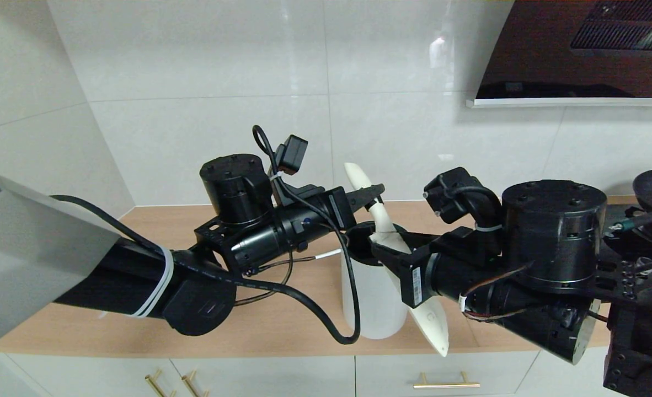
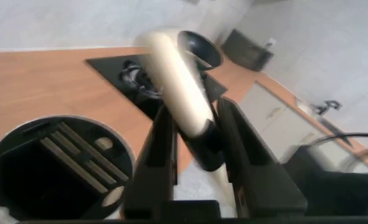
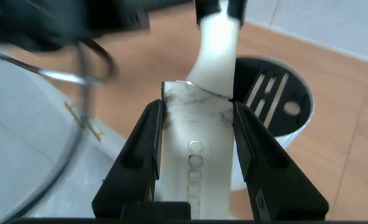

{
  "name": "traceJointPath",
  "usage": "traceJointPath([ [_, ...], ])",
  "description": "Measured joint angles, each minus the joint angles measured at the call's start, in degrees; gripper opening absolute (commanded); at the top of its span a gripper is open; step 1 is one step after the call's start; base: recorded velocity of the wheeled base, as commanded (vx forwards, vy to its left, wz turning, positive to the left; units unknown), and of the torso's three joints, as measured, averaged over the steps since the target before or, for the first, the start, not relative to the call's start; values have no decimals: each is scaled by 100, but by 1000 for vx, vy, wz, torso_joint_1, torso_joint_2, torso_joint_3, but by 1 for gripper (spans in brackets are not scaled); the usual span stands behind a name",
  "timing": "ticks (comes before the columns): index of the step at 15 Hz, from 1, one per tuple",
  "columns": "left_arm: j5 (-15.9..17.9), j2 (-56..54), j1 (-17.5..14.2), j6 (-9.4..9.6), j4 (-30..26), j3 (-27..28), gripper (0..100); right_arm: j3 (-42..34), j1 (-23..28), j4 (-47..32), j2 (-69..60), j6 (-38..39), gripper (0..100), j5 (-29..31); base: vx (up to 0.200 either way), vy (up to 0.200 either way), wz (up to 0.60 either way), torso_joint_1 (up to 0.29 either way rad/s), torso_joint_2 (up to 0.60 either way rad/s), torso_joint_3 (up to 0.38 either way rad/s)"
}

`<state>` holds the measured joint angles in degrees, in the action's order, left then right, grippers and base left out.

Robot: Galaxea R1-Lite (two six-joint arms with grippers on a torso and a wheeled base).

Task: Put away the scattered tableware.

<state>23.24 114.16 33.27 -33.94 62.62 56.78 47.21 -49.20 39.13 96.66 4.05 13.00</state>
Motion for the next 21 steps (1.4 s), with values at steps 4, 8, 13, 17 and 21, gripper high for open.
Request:
traceJointPath([
  [4, 2, -24, 5, -5, 6, 0, 0, 5, 0, 74, -22, 7, 0, 0, 0, 0, 0, 0, 0, 0],
  [8, 2, -68, 5, -5, 5, -6, 0, -15, 1, 160, -22, 2, 0, 2, 0, 0, 0, 0, 0, 0],
  [13, -6, -133, 2, -11, -13, -1, 0, -11, 1, 219, -35, 57, 100, 5, 0, 0, 0, 0, 0, 0],
  [17, -13, -452, -229, 9, 143, 10, 0, -44, 138, 224, -223, 51, 100, 5, 0, 0, 0, 0, 0, 0],
  [21, -11, -689, -623, 728, 413, 57, 0, -63, 391, 219, -433, 35, 100, -6, 0, 0, 0, 0, 0, 0],
])
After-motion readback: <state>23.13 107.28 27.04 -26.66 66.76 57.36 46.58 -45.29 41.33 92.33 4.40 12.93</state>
